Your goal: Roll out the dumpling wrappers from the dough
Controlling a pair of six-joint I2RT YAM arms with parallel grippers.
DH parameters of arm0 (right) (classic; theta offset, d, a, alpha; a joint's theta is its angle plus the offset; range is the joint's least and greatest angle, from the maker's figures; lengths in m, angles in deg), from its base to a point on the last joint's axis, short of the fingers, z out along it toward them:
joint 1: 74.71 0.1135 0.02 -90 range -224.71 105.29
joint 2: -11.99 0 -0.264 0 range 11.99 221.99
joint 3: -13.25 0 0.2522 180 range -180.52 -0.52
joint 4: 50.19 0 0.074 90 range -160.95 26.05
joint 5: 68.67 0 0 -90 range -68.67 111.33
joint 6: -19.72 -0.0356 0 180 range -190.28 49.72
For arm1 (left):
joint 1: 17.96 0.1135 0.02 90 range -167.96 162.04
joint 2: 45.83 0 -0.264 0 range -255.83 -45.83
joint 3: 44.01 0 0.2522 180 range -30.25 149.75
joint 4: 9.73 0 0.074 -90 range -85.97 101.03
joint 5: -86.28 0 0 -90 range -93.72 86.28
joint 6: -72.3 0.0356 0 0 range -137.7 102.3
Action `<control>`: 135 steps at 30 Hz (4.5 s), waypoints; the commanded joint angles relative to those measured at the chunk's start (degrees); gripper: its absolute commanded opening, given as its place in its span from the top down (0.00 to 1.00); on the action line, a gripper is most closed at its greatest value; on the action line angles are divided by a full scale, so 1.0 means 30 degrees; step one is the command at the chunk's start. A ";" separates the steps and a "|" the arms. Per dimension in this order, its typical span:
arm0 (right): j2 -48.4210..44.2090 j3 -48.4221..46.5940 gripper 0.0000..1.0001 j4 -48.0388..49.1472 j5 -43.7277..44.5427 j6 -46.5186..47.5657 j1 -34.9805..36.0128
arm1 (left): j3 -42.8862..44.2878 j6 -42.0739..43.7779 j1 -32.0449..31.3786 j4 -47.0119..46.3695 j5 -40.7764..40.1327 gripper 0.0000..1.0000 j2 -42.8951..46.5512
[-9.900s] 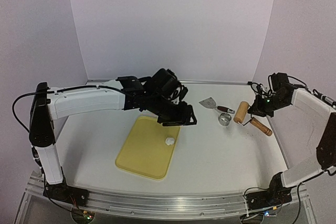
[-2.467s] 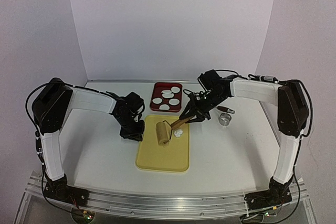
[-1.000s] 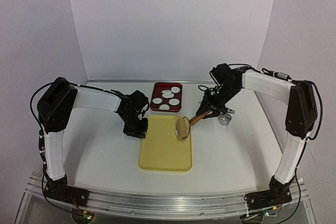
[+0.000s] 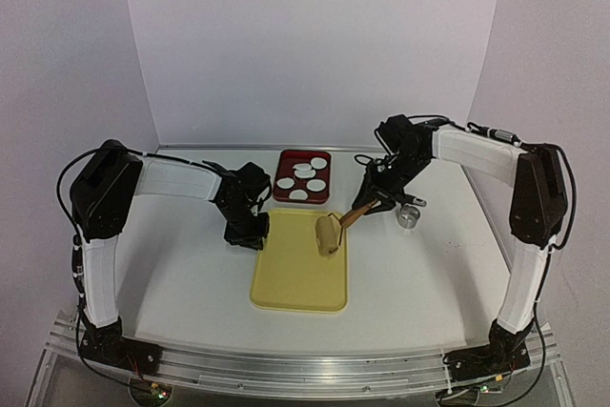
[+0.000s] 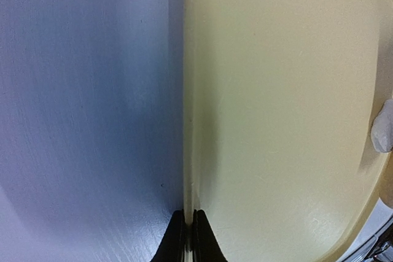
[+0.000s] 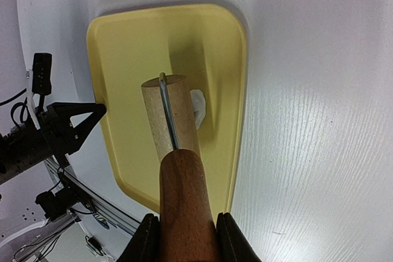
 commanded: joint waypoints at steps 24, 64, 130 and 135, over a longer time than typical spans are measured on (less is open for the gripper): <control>0.2226 0.1897 1.00 -0.3718 0.7525 0.0781 -0.0793 | 0.0805 -0.0194 0.0004 0.0411 -0.0740 1.00 -0.0635; 0.3048 0.4587 1.00 -0.3052 0.8934 0.0023 -0.2158 | -0.0582 -0.0342 0.0004 -0.0500 -0.0650 1.00 0.0220; 0.6099 0.4464 1.00 -0.2466 1.0414 -0.1136 -0.1125 | -0.1191 0.0217 -0.0006 -0.1081 -0.0144 1.00 0.0597; 0.6281 0.4307 1.00 -0.2486 1.0395 -0.1148 -0.1044 | -0.1182 0.0247 0.0004 -0.1136 -0.0066 1.00 0.0590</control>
